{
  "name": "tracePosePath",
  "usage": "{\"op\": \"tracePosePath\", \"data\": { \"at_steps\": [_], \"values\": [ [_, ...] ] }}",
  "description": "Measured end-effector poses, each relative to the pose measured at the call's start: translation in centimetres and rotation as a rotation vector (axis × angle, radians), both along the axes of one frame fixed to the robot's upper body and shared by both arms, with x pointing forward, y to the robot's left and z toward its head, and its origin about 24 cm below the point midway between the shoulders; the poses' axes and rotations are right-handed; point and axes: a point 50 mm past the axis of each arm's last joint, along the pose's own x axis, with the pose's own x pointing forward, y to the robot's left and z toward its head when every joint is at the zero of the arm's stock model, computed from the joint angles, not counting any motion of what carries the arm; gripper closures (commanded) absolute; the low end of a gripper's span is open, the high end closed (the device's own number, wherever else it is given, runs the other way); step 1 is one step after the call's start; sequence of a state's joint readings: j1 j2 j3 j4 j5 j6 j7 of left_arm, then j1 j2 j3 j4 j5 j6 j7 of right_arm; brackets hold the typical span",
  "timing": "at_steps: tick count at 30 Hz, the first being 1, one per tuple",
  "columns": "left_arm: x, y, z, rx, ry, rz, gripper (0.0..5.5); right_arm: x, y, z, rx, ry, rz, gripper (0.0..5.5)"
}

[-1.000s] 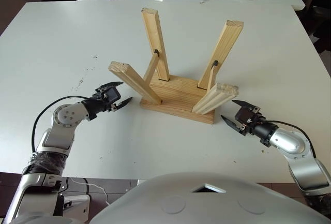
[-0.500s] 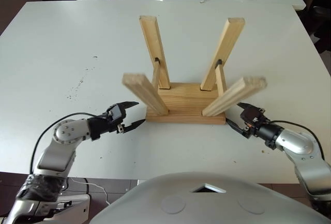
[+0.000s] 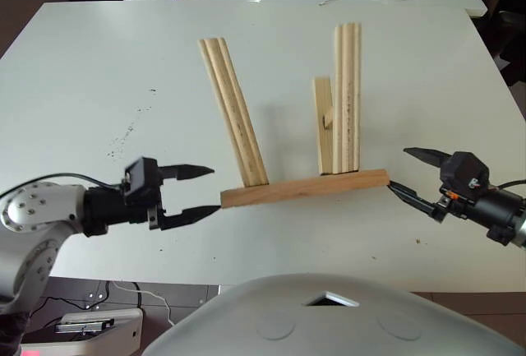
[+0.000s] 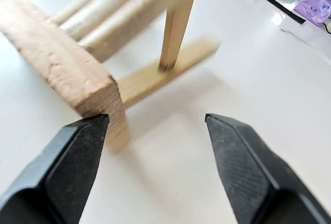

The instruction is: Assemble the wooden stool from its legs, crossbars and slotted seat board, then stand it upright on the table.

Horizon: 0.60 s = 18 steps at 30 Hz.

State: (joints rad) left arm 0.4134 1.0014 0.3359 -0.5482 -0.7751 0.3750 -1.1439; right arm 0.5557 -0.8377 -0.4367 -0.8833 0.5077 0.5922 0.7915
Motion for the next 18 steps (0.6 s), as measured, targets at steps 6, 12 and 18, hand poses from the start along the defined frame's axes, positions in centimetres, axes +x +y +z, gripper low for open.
{"op": "tracePosePath", "data": {
  "at_steps": [6, 12, 18],
  "values": [
    [-0.1, 0.5, -0.1, 0.022, 0.035, -0.042, 2.11, 0.3, 0.3, 0.3, -0.002, 0.031, 0.051, 2.01],
    [1.1, 2.1, -0.7, 0.088, -0.011, -0.044, 2.11, -0.1, 0.5, 0.2, 0.067, 0.122, 0.184, 2.01],
    [1.9, 4.3, -2.9, 0.199, -0.008, 0.007, 2.11, 1.0, -2.8, -0.9, 0.140, 0.171, 0.124, 2.01]
  ]
}}
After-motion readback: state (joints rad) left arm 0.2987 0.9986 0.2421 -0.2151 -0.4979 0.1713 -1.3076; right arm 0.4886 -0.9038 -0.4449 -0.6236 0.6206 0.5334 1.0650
